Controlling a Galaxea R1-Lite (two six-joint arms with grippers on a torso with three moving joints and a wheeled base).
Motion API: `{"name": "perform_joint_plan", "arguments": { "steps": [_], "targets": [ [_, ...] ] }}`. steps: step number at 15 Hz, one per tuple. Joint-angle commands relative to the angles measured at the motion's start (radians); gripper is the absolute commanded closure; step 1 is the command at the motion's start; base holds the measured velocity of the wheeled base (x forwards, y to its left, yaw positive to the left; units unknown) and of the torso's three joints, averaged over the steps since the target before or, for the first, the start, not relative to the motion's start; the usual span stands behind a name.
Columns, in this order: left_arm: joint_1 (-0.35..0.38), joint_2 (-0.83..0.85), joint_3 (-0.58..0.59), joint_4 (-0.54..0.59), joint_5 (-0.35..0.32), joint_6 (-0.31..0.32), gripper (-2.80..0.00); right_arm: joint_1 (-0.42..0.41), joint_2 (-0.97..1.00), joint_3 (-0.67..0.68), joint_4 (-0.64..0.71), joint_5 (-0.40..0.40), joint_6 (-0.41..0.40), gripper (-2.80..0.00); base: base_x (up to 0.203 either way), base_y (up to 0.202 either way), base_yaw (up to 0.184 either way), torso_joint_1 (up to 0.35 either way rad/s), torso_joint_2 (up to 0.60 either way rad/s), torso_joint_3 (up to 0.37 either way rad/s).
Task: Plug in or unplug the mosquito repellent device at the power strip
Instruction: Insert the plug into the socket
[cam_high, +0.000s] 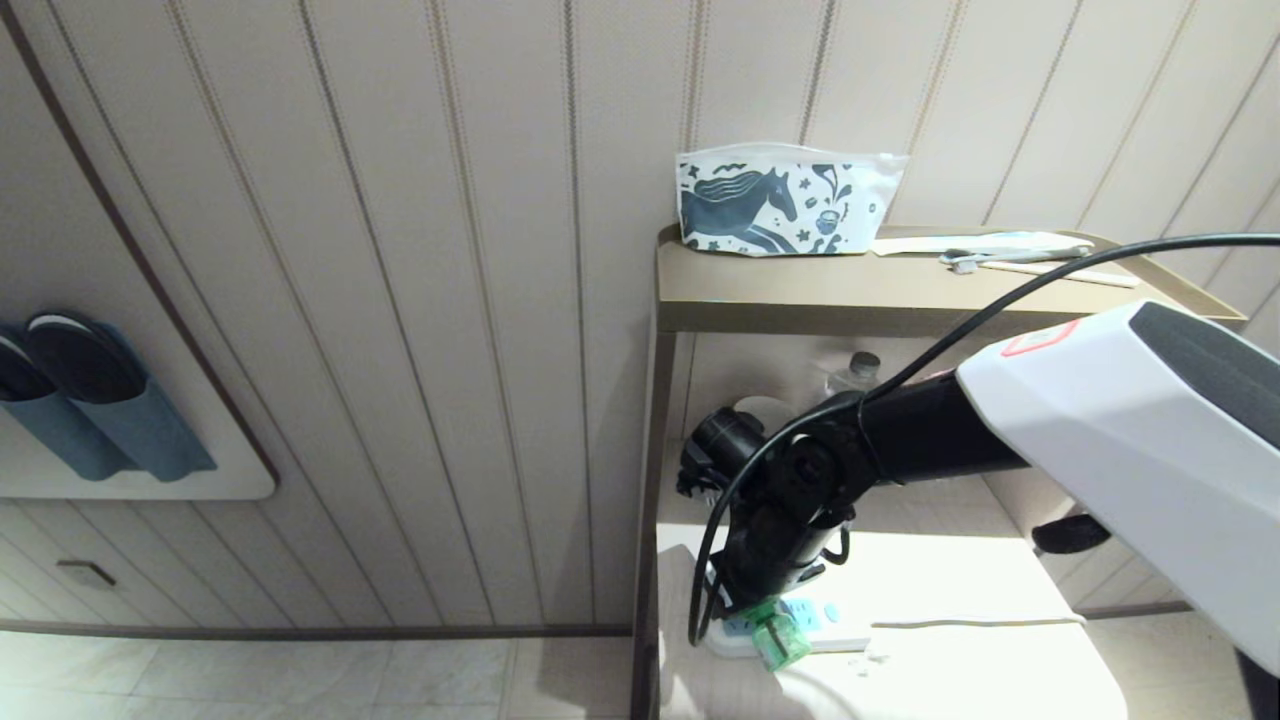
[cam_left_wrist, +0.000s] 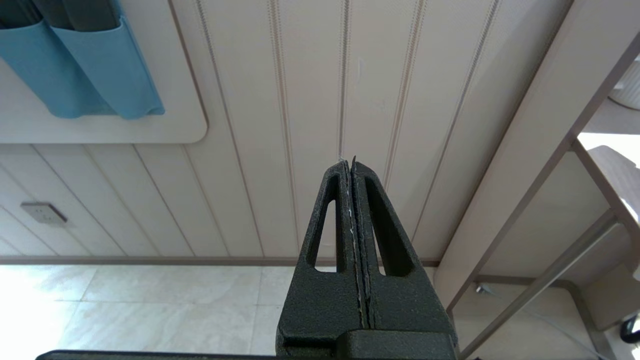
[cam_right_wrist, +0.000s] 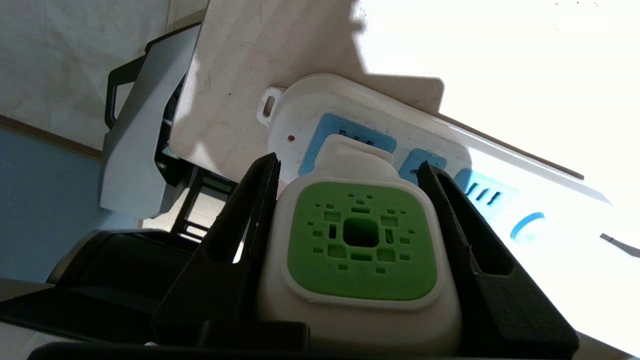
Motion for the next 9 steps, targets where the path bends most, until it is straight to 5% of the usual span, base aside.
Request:
{"name": "perform_joint_plan", "arguments": {
  "steps": [1,9],
  "targets": [
    [0.000,0.002,0.000,0.000,0.000,0.001,0.00,0.002,-0.002,0.015,-0.018,-0.002,0.001,0.00,0.000,0.000,0.000,0.000,0.00,0.000],
    [0.000,0.002,0.000,0.000,0.000,0.001,0.00,0.009,0.010,0.009,-0.032,-0.025,0.003,0.00,0.000,0.000,0.000,0.000,0.00,0.000]
  ]
}}
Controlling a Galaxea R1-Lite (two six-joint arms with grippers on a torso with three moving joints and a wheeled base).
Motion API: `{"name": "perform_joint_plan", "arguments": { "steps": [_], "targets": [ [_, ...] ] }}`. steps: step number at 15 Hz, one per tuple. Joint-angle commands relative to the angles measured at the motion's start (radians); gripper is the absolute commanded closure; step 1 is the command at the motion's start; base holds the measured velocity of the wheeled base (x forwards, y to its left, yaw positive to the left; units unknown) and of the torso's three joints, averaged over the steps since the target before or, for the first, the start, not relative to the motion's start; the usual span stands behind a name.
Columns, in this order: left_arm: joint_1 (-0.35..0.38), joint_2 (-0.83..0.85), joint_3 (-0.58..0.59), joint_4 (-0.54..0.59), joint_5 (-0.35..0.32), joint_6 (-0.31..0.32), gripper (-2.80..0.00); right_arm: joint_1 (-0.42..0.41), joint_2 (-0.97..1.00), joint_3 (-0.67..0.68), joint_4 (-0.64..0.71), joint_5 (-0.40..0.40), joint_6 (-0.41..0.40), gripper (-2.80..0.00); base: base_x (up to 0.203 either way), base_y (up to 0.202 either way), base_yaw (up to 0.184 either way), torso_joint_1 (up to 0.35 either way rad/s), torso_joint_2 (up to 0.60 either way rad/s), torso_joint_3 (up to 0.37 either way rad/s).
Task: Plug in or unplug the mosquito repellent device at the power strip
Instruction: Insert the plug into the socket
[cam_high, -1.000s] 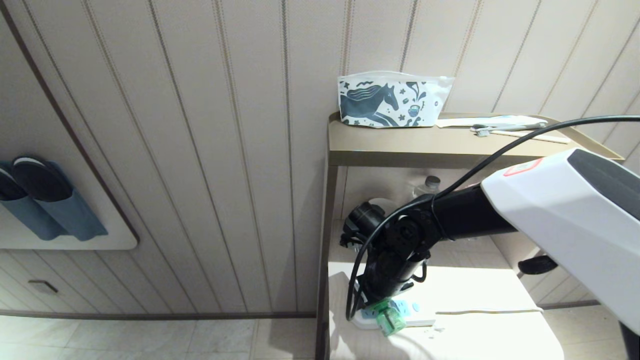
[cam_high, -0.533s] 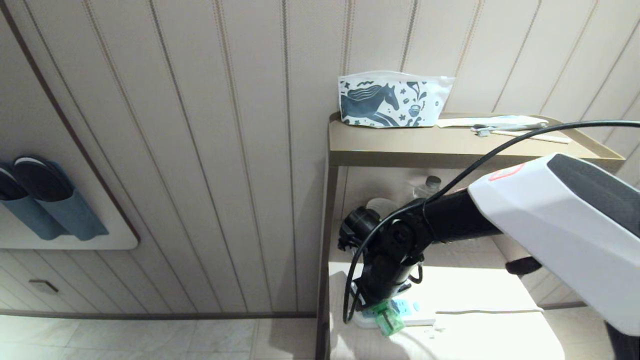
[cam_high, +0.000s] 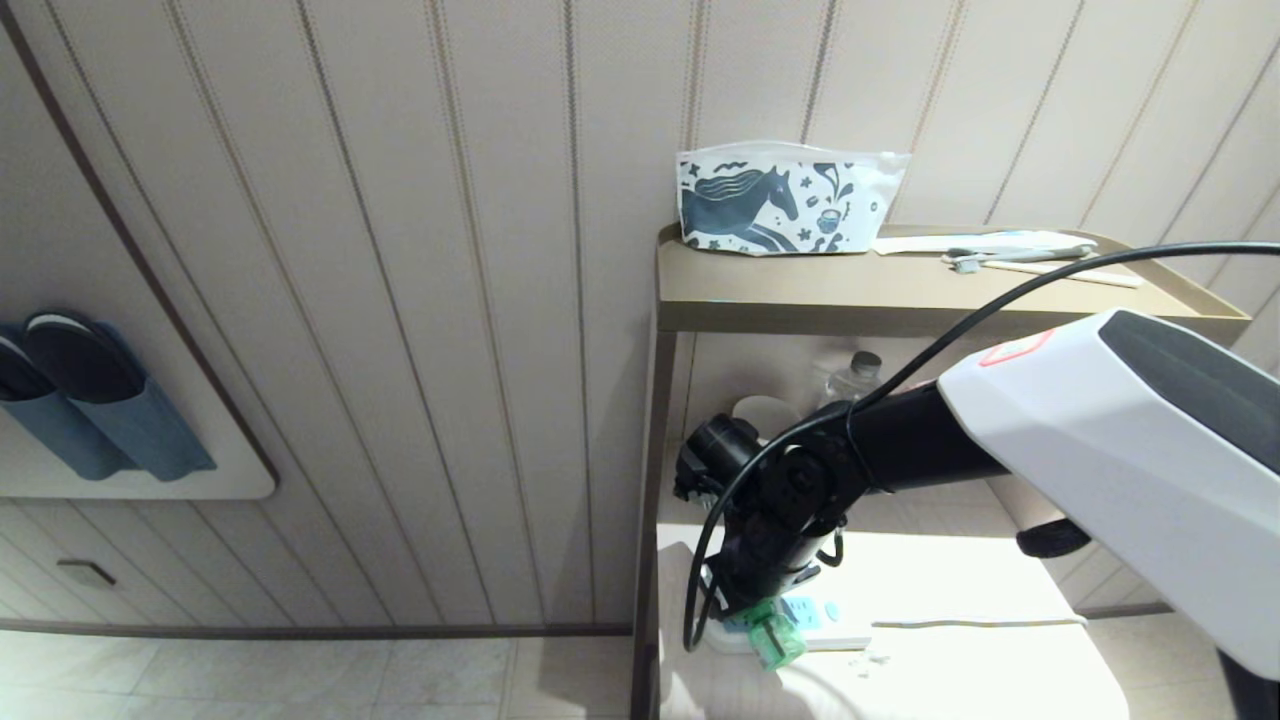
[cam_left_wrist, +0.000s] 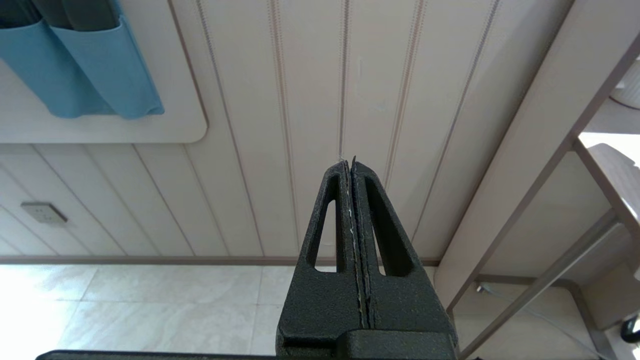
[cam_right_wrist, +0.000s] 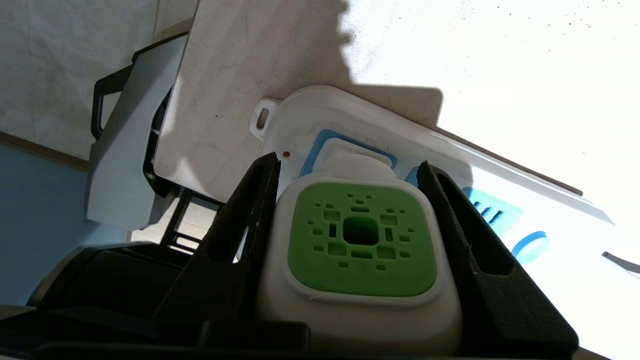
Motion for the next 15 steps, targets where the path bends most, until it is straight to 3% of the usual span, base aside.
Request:
{"name": "perform_joint_plan", "arguments": {
  "steps": [1,5,6,15],
  "targets": [
    [0.000,0.002,0.000,0.000,0.000,0.000,0.00,-0.001,-0.003,0.002,0.001,0.000,0.001,0.00,0.000,0.000,0.000,0.000,0.00,0.000],
    [0.000,0.002,0.000,0.000,0.000,0.000,0.00,0.000,-0.024,0.004,-0.019,-0.008,0.003,0.00,0.000,0.000,0.000,0.000,0.00,0.000],
    [0.000,0.002,0.000,0.000,0.000,0.000,0.00,0.000,-0.030,0.008,-0.019,-0.029,0.004,-2.80,0.000,0.000,0.000,0.000,0.00,0.000],
    [0.000,0.002,0.000,0.000,0.000,0.000,0.00,0.003,-0.096,0.008,-0.018,-0.049,0.007,-2.80,0.000,0.000,0.000,0.000,0.00,0.000]
  ]
}}
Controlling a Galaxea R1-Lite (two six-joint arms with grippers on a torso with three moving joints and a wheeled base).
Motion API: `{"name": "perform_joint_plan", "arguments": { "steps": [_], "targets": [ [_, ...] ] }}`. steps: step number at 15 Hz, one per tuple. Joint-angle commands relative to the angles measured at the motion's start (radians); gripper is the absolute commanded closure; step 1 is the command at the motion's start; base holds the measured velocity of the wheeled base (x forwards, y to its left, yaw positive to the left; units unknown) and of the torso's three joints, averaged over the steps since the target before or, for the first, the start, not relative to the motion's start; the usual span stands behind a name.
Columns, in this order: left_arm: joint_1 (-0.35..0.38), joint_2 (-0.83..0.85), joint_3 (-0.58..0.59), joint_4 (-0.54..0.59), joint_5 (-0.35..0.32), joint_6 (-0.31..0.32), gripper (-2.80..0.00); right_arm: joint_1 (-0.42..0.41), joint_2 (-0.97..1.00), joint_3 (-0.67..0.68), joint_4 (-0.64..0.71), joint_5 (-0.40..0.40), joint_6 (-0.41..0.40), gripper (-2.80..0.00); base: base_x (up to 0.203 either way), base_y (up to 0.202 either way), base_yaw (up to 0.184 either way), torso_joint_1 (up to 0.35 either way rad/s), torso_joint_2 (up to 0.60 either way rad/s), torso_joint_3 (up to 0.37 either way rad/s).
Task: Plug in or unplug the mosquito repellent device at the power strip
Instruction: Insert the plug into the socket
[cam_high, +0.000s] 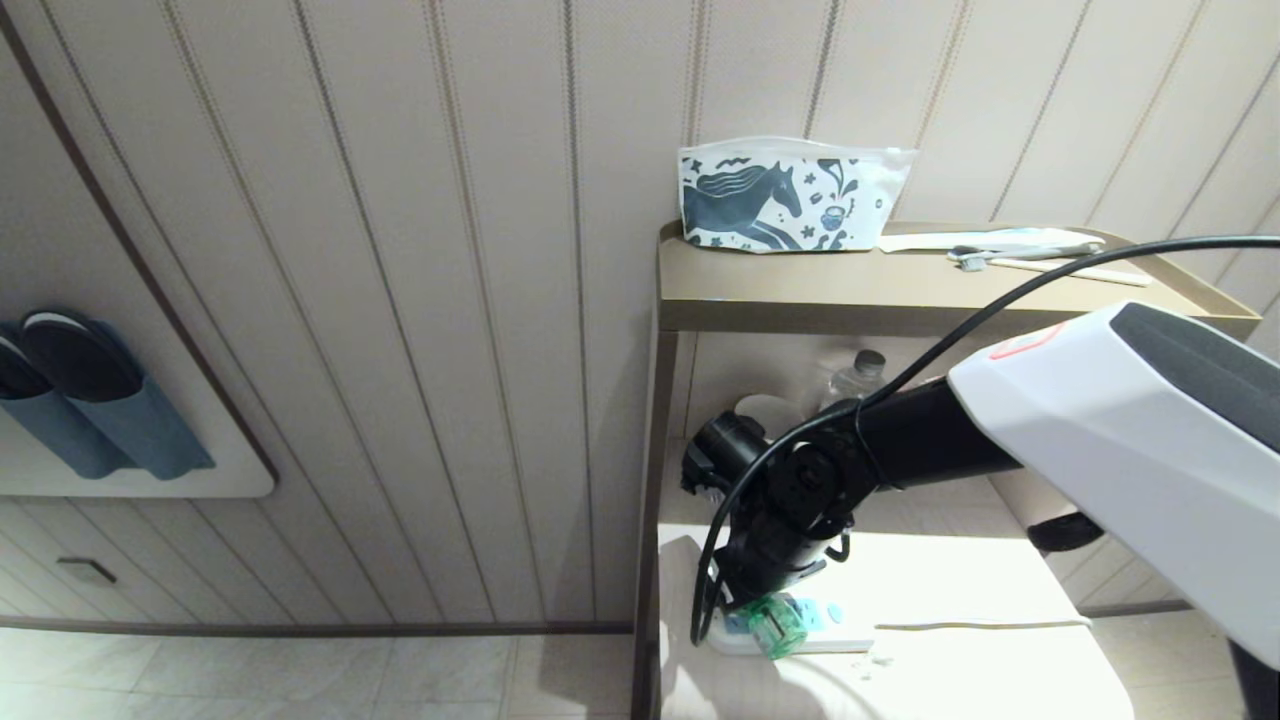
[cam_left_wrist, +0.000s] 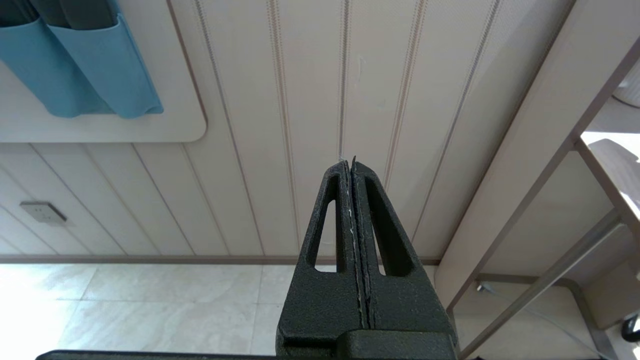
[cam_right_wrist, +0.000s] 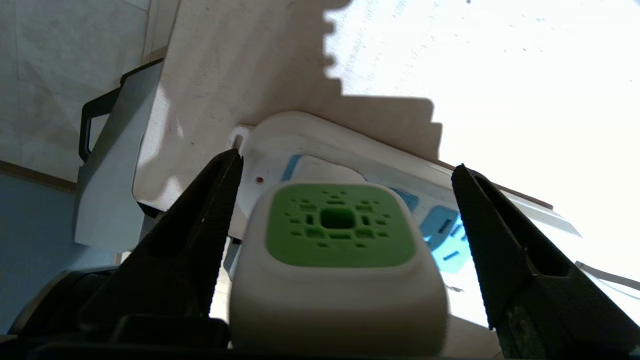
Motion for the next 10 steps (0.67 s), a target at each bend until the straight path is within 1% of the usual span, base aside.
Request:
{"name": "perform_joint_plan", "arguments": {
  "steps": [1,6,10],
  "targets": [
    [0.000,0.002,0.000,0.000,0.000,0.000,0.00,0.002,-0.055,0.004,0.002,0.001,0.002,-2.80,0.000,0.000,0.000,0.000,0.00,0.000],
    [0.000,0.002,0.000,0.000,0.000,0.000,0.00,0.020,-0.137,0.028,0.009,0.001,0.004,-2.80,0.000,0.000,0.000,0.000,0.00,0.000],
    [0.000,0.002,0.000,0.000,0.000,0.000,0.00,0.038,-0.235,0.111,0.005,0.001,0.005,-2.80,0.000,0.000,0.000,0.000,0.00,0.000]
  ]
}}
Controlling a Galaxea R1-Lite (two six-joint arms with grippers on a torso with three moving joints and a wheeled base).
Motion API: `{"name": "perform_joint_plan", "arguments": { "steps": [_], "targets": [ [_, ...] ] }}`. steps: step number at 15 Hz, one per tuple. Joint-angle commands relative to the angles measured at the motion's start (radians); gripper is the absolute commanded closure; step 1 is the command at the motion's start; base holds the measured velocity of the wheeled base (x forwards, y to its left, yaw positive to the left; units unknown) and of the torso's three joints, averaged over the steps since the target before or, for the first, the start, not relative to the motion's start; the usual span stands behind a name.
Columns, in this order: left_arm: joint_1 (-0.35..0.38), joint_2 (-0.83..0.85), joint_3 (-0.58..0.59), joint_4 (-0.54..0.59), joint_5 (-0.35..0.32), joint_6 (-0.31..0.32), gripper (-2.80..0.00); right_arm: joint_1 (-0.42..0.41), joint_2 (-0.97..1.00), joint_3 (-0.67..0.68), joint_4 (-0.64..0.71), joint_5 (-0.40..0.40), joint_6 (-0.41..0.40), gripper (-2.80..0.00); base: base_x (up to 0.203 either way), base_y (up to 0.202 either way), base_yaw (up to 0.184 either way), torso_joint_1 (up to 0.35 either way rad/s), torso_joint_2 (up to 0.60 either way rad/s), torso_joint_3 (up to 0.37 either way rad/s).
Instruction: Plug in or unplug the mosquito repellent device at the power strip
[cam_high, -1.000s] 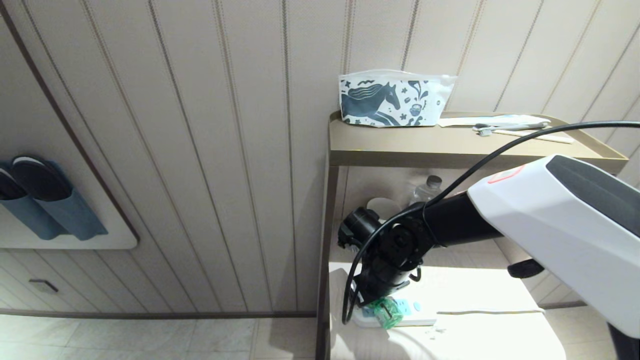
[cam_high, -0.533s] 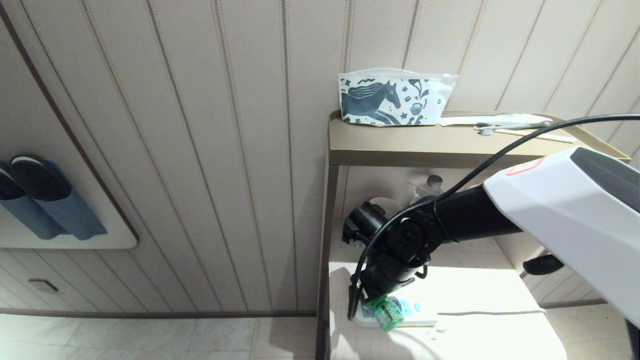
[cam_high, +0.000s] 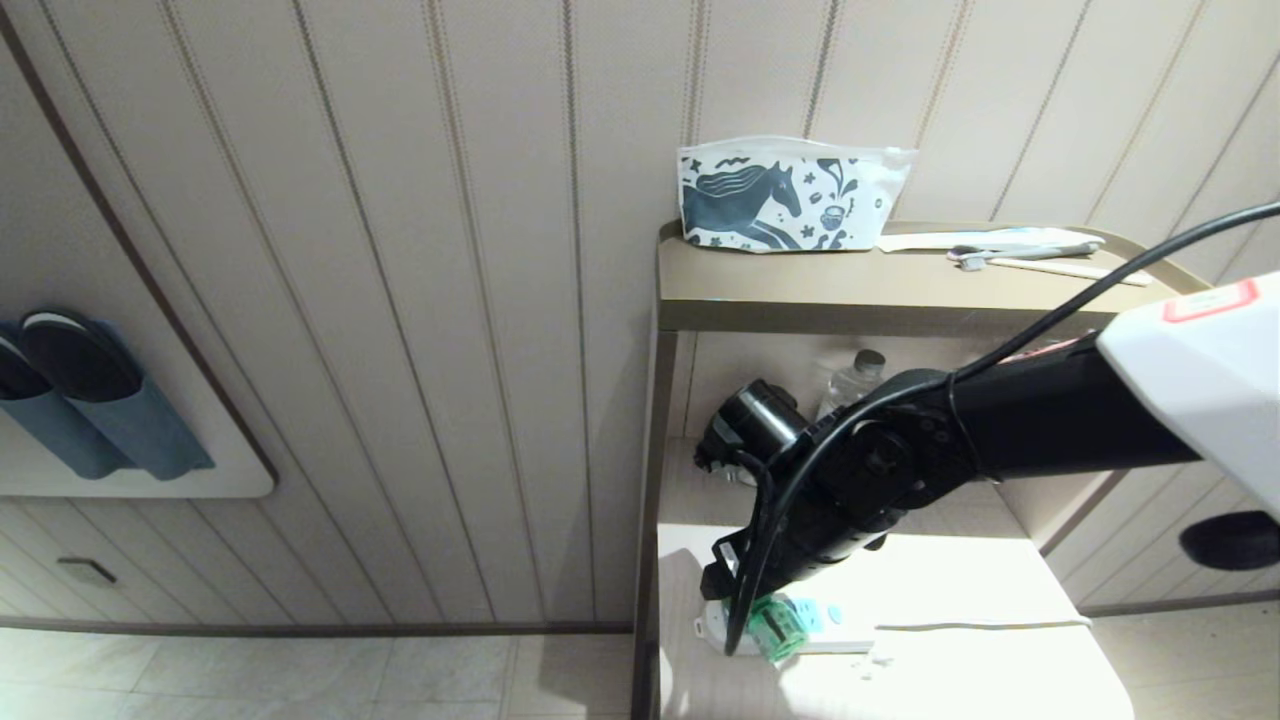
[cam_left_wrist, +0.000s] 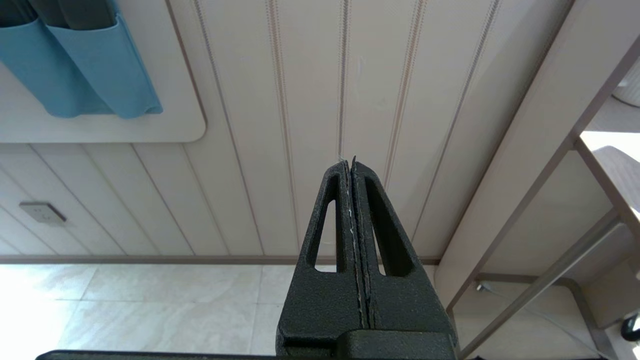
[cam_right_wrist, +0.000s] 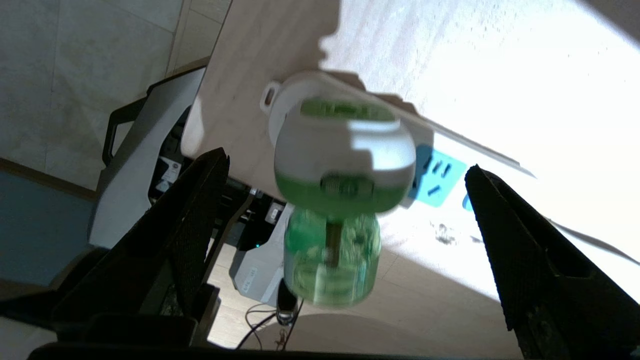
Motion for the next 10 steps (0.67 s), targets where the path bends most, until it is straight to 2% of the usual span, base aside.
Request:
{"name": "perform_joint_plan", "arguments": {
  "steps": [1,7,8,10],
  "targets": [
    [0.000,0.002,0.000,0.000,0.000,0.000,0.00,0.012,-0.106,0.072,-0.001,-0.002,0.002,-2.80,0.000,0.000,0.000,0.000,0.00,0.000],
    [0.000,0.002,0.000,0.000,0.000,0.000,0.00,0.045,-0.321,0.288,-0.003,-0.002,0.009,-2.80,0.000,0.000,0.000,0.000,0.00,0.000],
    [0.000,0.002,0.000,0.000,0.000,0.000,0.00,0.051,-0.370,0.338,-0.005,-0.002,0.012,0.00,0.000,0.000,0.000,0.000,0.00,0.000],
    [0.000,0.002,0.000,0.000,0.000,-0.001,0.00,0.058,-0.481,0.427,-0.027,-0.005,0.022,0.00,0.000,0.000,0.000,0.000,0.00,0.000]
  ]
}}
